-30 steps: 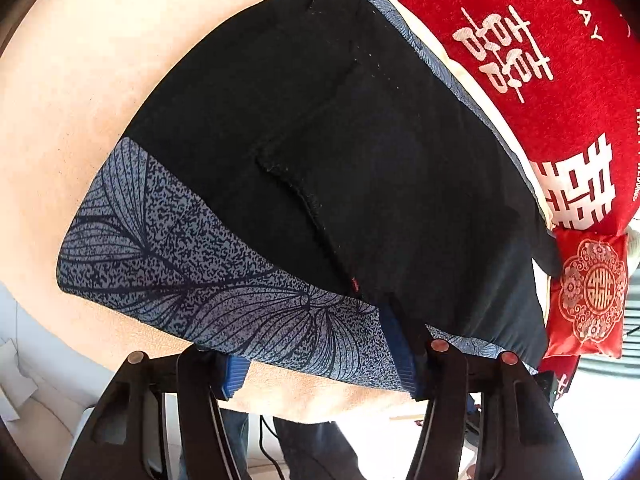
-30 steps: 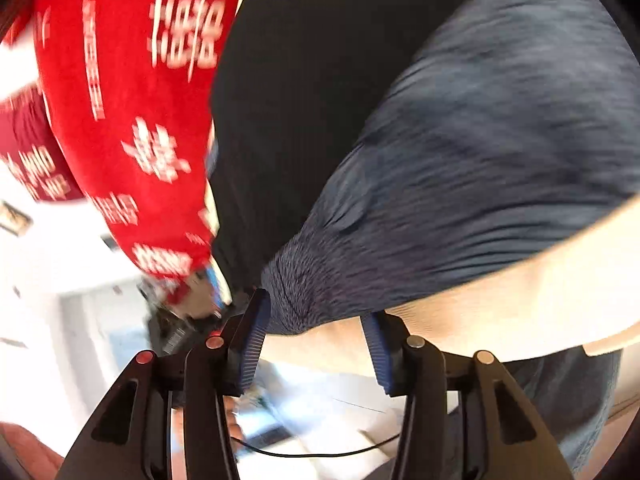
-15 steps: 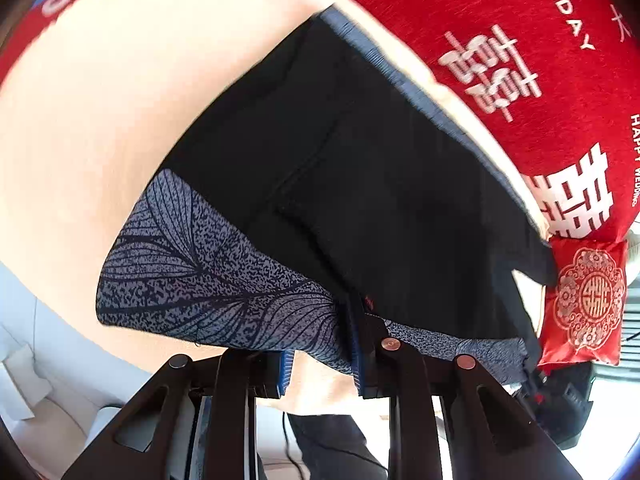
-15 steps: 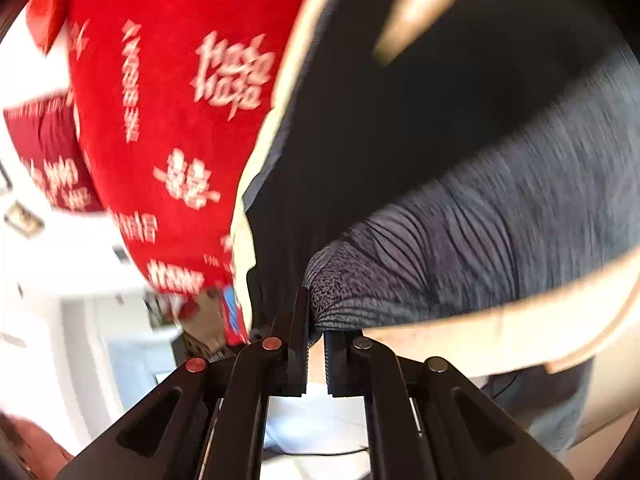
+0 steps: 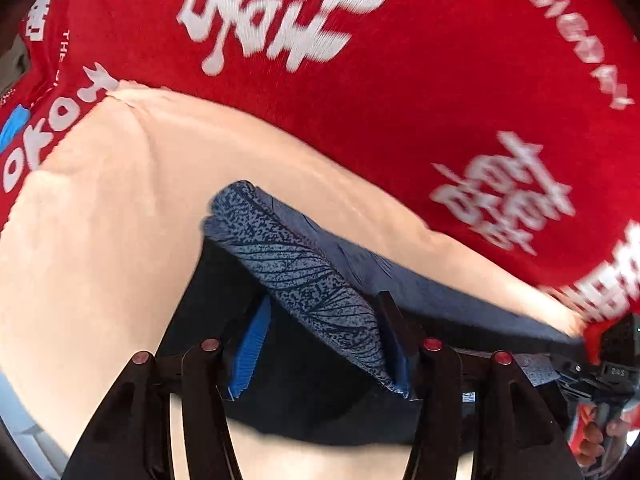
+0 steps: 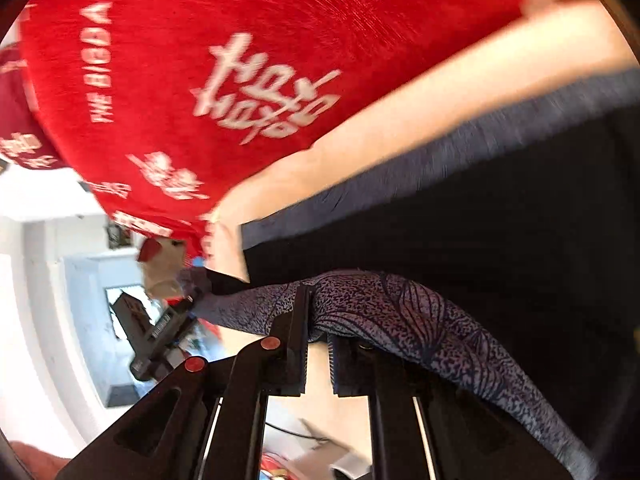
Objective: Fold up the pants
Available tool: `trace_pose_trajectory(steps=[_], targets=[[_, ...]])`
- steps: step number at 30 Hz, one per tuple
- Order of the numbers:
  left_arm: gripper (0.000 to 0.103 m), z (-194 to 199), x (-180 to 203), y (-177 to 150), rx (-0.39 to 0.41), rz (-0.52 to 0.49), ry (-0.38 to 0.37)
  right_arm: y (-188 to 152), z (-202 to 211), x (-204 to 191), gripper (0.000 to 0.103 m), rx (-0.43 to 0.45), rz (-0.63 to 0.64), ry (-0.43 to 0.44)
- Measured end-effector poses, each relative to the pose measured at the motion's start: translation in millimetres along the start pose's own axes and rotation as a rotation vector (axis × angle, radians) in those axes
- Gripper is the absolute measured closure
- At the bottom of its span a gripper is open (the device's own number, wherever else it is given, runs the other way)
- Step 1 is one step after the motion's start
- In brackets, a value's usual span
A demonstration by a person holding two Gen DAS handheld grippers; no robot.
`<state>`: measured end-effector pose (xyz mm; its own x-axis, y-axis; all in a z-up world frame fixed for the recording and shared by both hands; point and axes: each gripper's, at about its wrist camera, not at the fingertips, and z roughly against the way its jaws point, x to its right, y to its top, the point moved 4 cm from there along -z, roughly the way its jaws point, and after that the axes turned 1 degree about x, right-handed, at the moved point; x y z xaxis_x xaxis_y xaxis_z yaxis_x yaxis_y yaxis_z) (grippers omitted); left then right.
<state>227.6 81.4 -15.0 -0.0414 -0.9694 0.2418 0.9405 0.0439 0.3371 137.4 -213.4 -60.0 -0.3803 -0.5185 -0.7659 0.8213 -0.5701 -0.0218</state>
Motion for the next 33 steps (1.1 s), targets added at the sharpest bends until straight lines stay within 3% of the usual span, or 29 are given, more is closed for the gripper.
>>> trace_pose_trajectory(steps=[3,6,8,10,11,14,15,16,17,18,21,24,25,29,31,33], targets=[[0.048,-51,-1,13,-0.027,-0.019,0.113,35,-36,20,0.087,-0.054,0.004,-0.081],[0.044,-66,-5,15,-0.038,-0.003,0.161,53,-64,35,0.082,-0.087,-0.007,-0.126],[0.044,-55,-6,16,-0.028,0.011,0.176,53,-62,23,0.066,-0.084,0.035,-0.136],[0.044,-38,-5,16,-0.010,0.007,0.195,44,-52,-4,0.030,-0.068,0.166,-0.195],[0.044,-30,-3,14,0.000,-0.004,0.211,39,-47,-18,0.027,-0.056,0.234,-0.226],[0.044,-23,8,3,-0.030,-0.058,0.205,21,-41,-49,0.028,-0.038,0.365,-0.221],[0.044,-26,15,-3,-0.053,-0.080,0.191,19,-46,-53,0.041,-0.051,0.378,-0.211],[0.044,-33,23,-10,-0.079,-0.106,0.181,15,-55,-55,0.062,-0.074,0.393,-0.215],[0.044,-41,31,-17,-0.098,-0.134,0.180,13,-68,-56,0.067,-0.098,0.409,-0.234],[0.044,-50,36,-20,-0.107,-0.146,0.186,16,-88,-52,0.068,-0.125,0.428,-0.287],[0.044,-80,42,-10,-0.074,-0.122,0.217,37,-121,-41,0.069,-0.112,0.435,-0.334],[0.043,-97,43,3,-0.053,-0.113,0.233,66,-127,-38,0.071,-0.039,0.393,-0.307],[0.038,-100,45,6,-0.046,-0.124,0.239,75,-126,-35,0.071,-0.022,0.370,-0.314],[0.037,-92,57,5,-0.076,-0.163,0.263,97,-100,-30,0.066,0.069,0.276,-0.294],[0.037,-80,65,-4,-0.103,-0.185,0.251,93,-81,-31,0.053,0.081,0.246,-0.250],[0.037,-66,75,-18,-0.119,-0.231,0.249,75,-56,-28,0.050,0.084,0.246,-0.219]])
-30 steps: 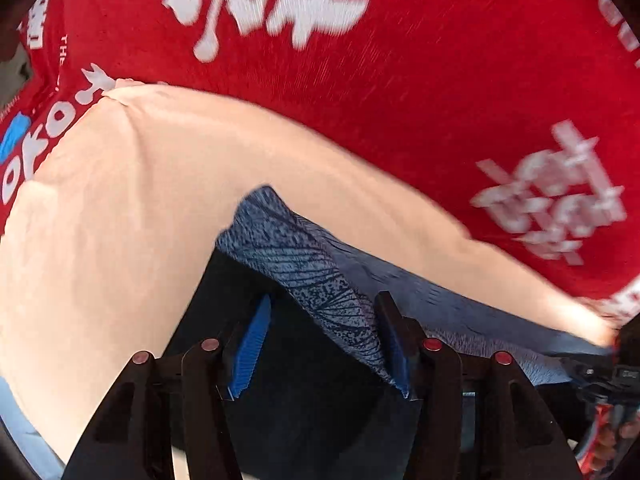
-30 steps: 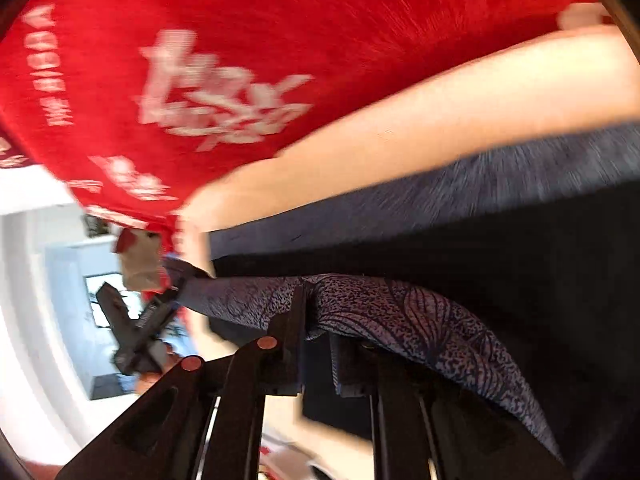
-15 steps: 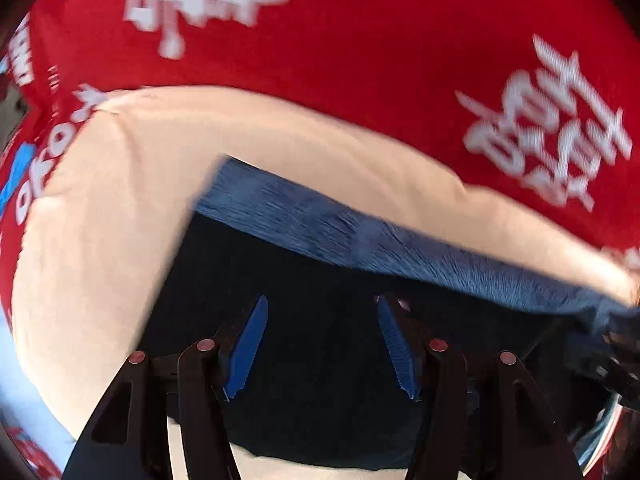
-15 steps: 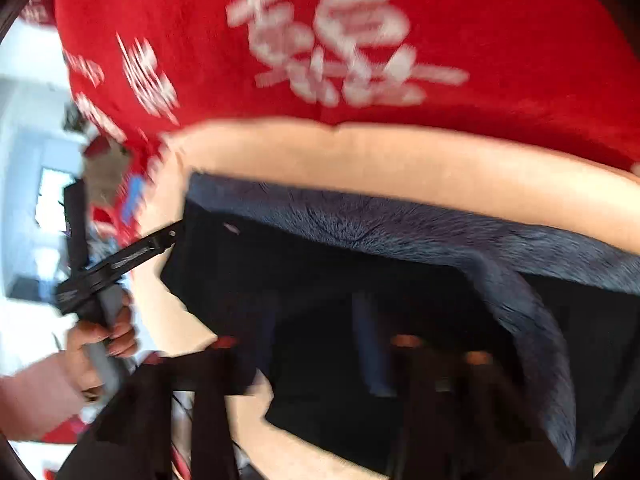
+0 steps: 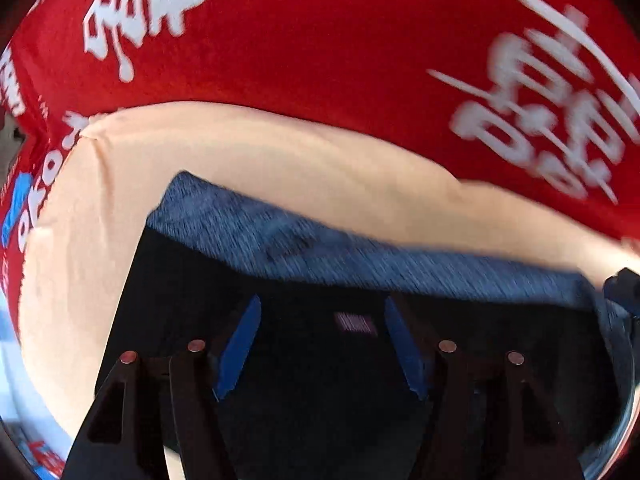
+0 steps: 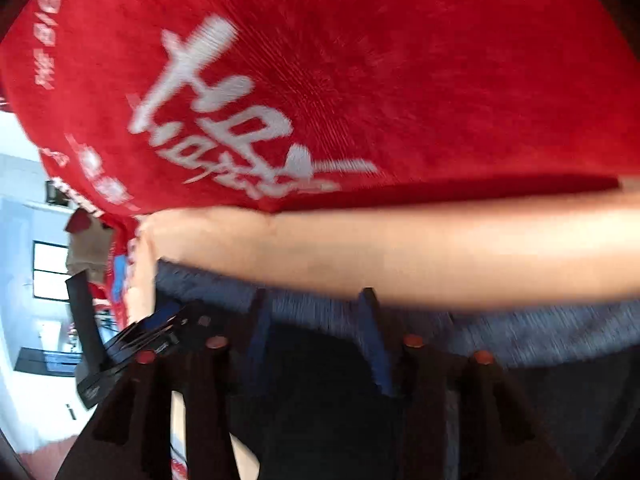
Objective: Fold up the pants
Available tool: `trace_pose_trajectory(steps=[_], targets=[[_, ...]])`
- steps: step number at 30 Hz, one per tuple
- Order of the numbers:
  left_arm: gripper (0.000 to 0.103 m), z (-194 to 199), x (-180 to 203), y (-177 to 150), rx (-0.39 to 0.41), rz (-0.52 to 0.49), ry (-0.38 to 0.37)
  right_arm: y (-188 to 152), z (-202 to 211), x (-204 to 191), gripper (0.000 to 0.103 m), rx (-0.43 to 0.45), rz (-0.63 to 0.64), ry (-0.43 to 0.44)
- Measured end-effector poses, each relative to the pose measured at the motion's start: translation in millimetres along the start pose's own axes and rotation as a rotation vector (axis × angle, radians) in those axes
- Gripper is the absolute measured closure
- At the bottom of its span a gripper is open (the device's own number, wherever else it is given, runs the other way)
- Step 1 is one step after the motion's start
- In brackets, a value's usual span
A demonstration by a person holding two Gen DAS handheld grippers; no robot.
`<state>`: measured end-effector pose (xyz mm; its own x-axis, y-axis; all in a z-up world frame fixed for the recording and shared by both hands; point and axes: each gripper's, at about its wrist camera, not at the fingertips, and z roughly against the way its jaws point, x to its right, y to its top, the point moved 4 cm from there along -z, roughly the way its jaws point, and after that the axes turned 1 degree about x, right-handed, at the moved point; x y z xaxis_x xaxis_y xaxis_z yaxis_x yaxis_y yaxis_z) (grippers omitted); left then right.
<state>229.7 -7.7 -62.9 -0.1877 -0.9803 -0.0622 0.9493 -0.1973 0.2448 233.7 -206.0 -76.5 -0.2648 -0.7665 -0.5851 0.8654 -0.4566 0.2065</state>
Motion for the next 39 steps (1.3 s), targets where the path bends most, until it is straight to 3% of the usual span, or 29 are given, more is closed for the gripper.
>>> trace_pose_trajectory(steps=[4,8,15,20,24,25,28,36,38,39], targets=[[0.037,29,40,-37,-0.037,-0.105,-0.046,-49,42,10,0.050,0.012,-0.013,0.000],[0.037,51,83,-67,-0.059,-0.204,-0.115,-109,87,42,0.050,0.051,-0.082,-0.060],[0.037,80,174,-126,-0.103,-0.417,-0.271,-233,161,95,0.044,0.104,-0.193,-0.329],[0.037,85,233,-172,-0.128,-0.555,-0.399,-318,172,112,0.044,0.124,-0.313,-0.456],[0.037,77,255,-201,-0.187,-0.590,-0.463,-359,163,107,0.044,0.143,-0.280,-0.558],[0.037,78,262,-211,-0.185,-0.601,-0.459,-366,158,104,0.044,0.146,-0.277,-0.550],[0.037,71,263,-222,-0.187,-0.629,-0.457,-384,154,114,0.044,0.195,-0.444,-0.417],[0.037,70,270,-228,-0.131,-0.665,-0.439,-401,151,142,0.044,0.234,-0.539,-0.302],[0.037,70,272,-229,-0.121,-0.667,-0.430,-399,157,147,0.056,0.250,-0.556,-0.239],[0.037,70,271,-230,-0.120,-0.663,-0.423,-399,159,149,0.079,0.243,-0.572,-0.191]])
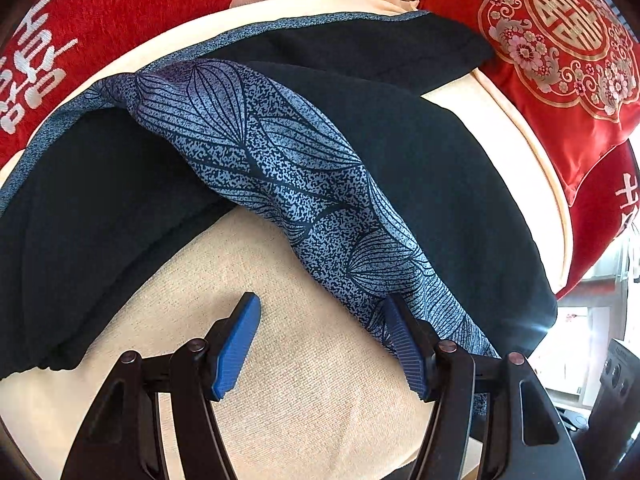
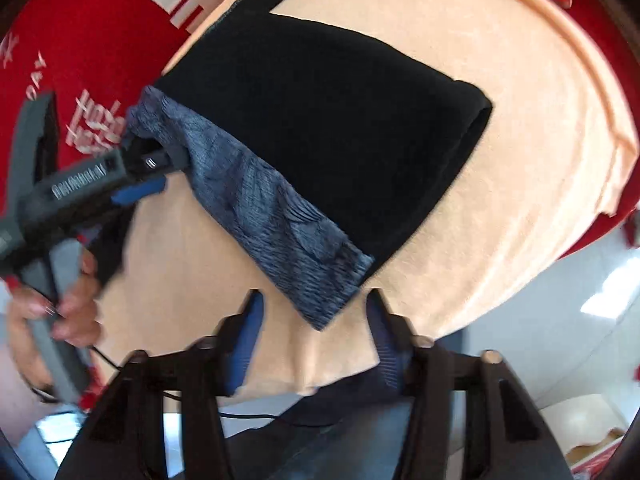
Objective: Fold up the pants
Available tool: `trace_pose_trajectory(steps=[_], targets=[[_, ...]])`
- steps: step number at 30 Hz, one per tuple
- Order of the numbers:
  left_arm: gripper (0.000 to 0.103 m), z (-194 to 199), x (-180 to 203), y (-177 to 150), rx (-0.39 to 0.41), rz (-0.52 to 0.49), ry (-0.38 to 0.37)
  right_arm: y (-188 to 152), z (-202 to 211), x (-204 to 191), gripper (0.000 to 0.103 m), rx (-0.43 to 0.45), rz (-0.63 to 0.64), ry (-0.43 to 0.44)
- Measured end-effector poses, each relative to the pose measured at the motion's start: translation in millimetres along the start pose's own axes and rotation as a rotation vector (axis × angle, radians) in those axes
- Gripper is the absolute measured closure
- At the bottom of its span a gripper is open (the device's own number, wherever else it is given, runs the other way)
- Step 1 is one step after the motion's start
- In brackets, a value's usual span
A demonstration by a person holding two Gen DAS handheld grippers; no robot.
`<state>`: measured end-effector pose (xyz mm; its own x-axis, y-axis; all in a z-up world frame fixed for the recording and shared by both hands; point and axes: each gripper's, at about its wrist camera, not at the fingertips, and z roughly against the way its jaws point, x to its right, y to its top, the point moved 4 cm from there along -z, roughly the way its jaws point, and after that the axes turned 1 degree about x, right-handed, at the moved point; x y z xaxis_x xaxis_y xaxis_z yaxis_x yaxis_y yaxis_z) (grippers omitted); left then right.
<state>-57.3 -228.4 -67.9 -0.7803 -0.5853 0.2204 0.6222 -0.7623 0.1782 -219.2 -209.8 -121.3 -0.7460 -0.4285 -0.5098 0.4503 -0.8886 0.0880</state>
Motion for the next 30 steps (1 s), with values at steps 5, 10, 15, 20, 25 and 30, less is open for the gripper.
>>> trace_pose_trajectory(steps=[5,10,15,20,25,30], targets=[[0.037,0,0,7,-0.030,0.071,0.017,16,9,-8,0.100,-0.083,0.037,0.058],[0.037,18,-4,24,0.003,0.116,0.051,85,74,-35,0.100,0.006,0.158,0.128],[0.037,42,-9,52,0.059,0.138,0.106,181,117,-51,0.100,0.107,0.224,0.154],[0.037,50,-15,87,0.109,0.141,0.167,283,131,-77,0.100,0.184,0.353,0.116],[0.037,35,-35,119,0.133,0.189,0.249,379,114,-97,0.096,0.249,0.395,0.050],[0.037,-4,-60,147,0.107,0.267,0.310,430,45,-85,0.085,0.212,0.405,-0.118]])
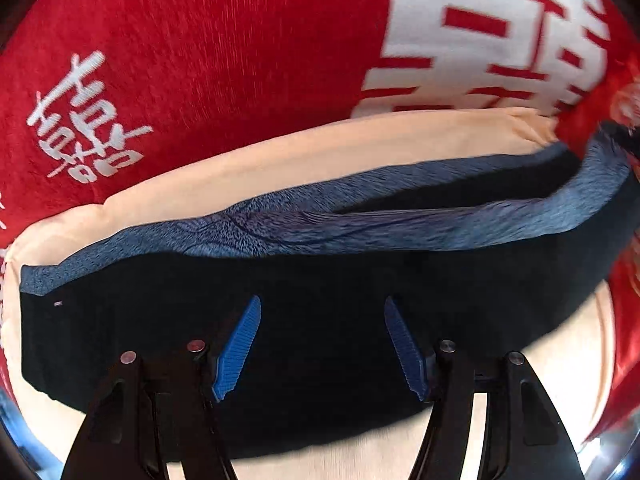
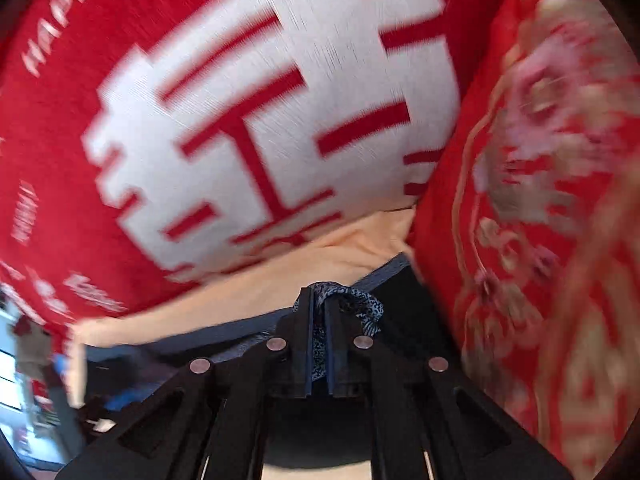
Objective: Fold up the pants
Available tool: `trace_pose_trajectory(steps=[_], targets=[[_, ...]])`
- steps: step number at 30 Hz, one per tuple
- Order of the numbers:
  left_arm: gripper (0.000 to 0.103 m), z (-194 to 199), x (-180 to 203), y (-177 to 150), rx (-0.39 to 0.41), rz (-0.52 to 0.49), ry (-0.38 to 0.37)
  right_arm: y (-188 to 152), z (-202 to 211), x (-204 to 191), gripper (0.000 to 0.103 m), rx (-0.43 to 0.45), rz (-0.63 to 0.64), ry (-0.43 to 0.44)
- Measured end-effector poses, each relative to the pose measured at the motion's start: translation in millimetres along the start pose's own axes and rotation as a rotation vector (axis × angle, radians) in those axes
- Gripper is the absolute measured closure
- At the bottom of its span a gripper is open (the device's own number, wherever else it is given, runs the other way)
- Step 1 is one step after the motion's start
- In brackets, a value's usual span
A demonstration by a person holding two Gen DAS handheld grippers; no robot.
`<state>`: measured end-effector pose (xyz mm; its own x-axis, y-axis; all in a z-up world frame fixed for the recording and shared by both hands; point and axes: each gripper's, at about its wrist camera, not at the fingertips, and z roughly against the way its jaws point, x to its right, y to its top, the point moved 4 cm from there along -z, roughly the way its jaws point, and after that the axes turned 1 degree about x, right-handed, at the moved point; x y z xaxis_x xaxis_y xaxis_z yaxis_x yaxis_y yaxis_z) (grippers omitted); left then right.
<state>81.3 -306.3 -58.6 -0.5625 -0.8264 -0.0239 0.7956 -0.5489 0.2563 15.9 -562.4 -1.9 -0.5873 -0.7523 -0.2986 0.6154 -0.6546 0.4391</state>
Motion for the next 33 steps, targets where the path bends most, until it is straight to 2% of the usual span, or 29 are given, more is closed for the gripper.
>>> trace_pose_trajectory(steps=[1,2,3,4,8,11,13,15,18,20,21,24,26,27,28,29,30,31,33], targets=[[0.037,-10,-1,5,-0.007,0.007,0.015,0,-10,0,0.063,-0.021,0.027,-0.036],[0.037,-17,-1,8,-0.012,0.014,0.025,-1,-17,0,0.051,-0.036,0.044,-0.052],[0.037,-23,-2,11,-0.018,0.020,0.031,-3,-18,0,0.032,-0.036,0.049,-0.052],[0.037,-30,-2,14,-0.029,0.027,0.038,-4,-15,-1,0.028,-0.024,0.052,-0.042],[0.037,-37,-3,21,-0.025,0.025,0.048,-17,20,-7,0.028,0.011,0.051,0.012],[0.030,-38,-4,22,-0.023,0.010,0.074,-58,39,2,0.029,-0.026,-0.030,0.014],[0.030,-39,-3,24,-0.024,0.013,0.072,-86,32,17,0.034,-0.078,-0.112,-0.028],[0.030,-40,-5,25,-0.023,0.021,0.063,-101,16,33,0.040,-0.121,-0.180,-0.063],[0.030,-40,-6,24,-0.009,0.008,0.072,-105,-9,55,0.043,-0.115,-0.302,-0.071],[0.030,-40,-7,23,-0.006,0.002,0.074,-99,-18,62,0.080,-0.105,-0.340,-0.066],[0.030,-37,-5,21,-0.011,0.005,0.075,-92,-20,59,0.095,-0.102,-0.324,-0.071],[0.030,-24,-6,29,0.026,0.021,0.086,-66,-2,39,0.095,-0.018,-0.232,-0.002],[0.030,-22,-5,34,0.039,0.002,0.096,-58,5,31,0.095,-0.003,-0.163,-0.034],[0.030,-26,-4,33,0.020,-0.007,0.104,-60,-1,38,0.094,-0.032,-0.181,-0.055],[0.030,-36,-3,31,-0.031,-0.018,0.115,-65,-8,45,0.092,-0.065,-0.200,-0.069],[0.030,-42,-2,30,-0.054,-0.017,0.114,-74,-19,54,0.089,-0.126,-0.222,-0.091],[0.030,-42,-4,31,-0.047,-0.001,0.104,-84,-27,62,0.080,-0.183,-0.230,-0.125],[0.030,-39,-7,31,-0.044,0.002,0.100,-91,-27,63,0.074,-0.199,-0.209,-0.151],[0.030,-33,-9,34,-0.031,0.000,0.118,-101,-8,56,0.073,-0.167,-0.178,-0.171]])
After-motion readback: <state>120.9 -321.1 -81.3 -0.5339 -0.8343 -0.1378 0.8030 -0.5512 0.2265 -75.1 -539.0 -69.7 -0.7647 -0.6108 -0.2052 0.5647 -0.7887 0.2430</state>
